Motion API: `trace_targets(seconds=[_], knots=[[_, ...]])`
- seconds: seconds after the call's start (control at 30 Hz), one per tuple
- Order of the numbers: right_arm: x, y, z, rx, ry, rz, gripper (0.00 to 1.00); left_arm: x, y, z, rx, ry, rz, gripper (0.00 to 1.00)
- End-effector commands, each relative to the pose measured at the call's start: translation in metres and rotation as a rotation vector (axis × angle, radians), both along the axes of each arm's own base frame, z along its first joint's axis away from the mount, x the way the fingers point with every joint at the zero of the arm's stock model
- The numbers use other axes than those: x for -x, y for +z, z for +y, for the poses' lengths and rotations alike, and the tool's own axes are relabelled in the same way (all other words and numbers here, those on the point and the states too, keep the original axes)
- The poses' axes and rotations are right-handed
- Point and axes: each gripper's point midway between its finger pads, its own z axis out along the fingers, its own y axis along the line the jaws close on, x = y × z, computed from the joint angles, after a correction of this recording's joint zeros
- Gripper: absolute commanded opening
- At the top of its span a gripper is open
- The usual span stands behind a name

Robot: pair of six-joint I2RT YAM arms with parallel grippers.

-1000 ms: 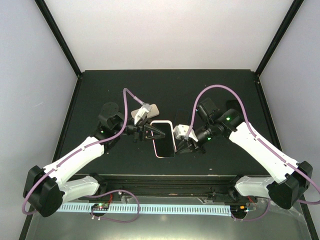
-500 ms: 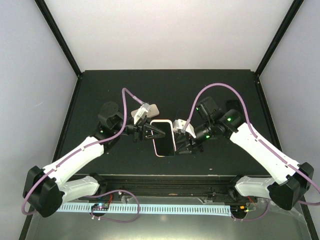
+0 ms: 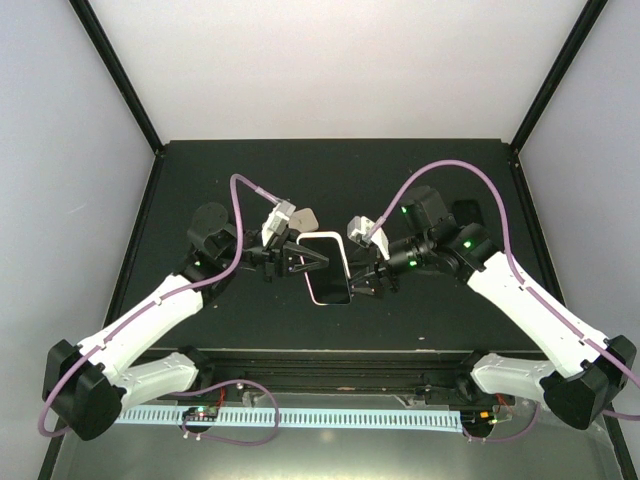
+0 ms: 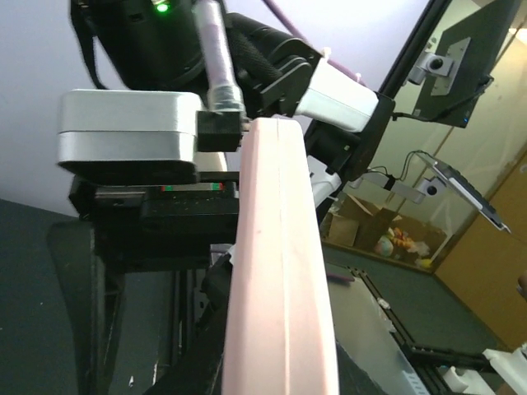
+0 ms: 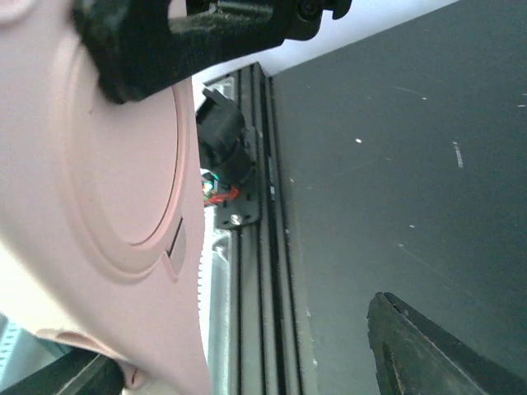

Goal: Take the phone out of the phone case

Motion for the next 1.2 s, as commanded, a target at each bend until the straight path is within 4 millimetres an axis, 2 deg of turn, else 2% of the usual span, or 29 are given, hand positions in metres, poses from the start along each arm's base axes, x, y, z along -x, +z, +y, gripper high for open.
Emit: trace_targets(seconds=[0.0,0.07,0.17,0.23,0.37,0.43,0.53,0.57,0.7,0.8,0.9,0.97,1.03,1.1,1.17], knots=[[-0.011,0.079,0.025,-0.277,0.067,-0.118,0.67,0.027,-0.003,-0.005,-0.037,-0.136,0.021,0.02],[-0.01,0.078,0.026,-0.278,0.08,-0.099,0.66,0.026,-0.003,-0.005,-0.039,-0.13,0.02,0.02],[-0.008,0.072,0.025,-0.272,0.087,-0.072,0.58,0.02,-0.004,-0.005,-0.042,-0.097,0.024,0.02],[-0.008,0.063,0.025,-0.254,0.073,-0.056,0.44,0.005,-0.007,-0.005,-0.052,-0.025,0.044,0.02],[-0.007,0.044,0.018,-0.21,0.038,-0.027,0.1,-0.04,-0.017,-0.01,-0.067,0.188,0.139,0.04],[-0.006,0.037,0.014,-0.205,0.019,0.002,0.02,-0.056,-0.023,-0.011,-0.073,0.265,0.174,0.05],[-0.01,0.025,0.007,-0.21,-0.025,0.053,0.01,-0.075,-0.023,-0.01,-0.042,0.37,0.183,0.08],[-0.011,0.022,0.004,-0.213,-0.037,0.069,0.01,-0.082,-0.023,-0.009,-0.032,0.401,0.188,0.11],[-0.027,0.007,-0.009,-0.229,-0.13,0.15,0.01,-0.111,-0.014,-0.004,0.001,0.551,0.193,0.55],[-0.04,-0.01,-0.022,-0.24,-0.214,0.187,0.01,-0.141,-0.013,0.012,-0.033,0.759,0.189,0.72],[-0.062,-0.028,-0.04,-0.227,-0.338,0.184,0.01,-0.16,-0.008,0.026,-0.028,0.905,0.177,0.78],[-0.077,-0.041,-0.051,-0.206,-0.429,0.191,0.01,-0.17,-0.011,0.029,-0.099,0.989,0.147,0.79],[-0.109,-0.059,-0.075,-0.135,-0.663,0.173,0.01,-0.171,-0.024,0.024,-0.196,1.047,0.085,0.79],[-0.135,-0.08,-0.106,-0.033,-0.895,0.145,0.01,-0.161,-0.036,0.009,-0.22,1.045,0.022,0.78],[-0.152,-0.099,-0.137,0.028,-1.071,0.172,0.01,-0.146,-0.058,-0.012,-0.258,1.015,-0.033,0.75]])
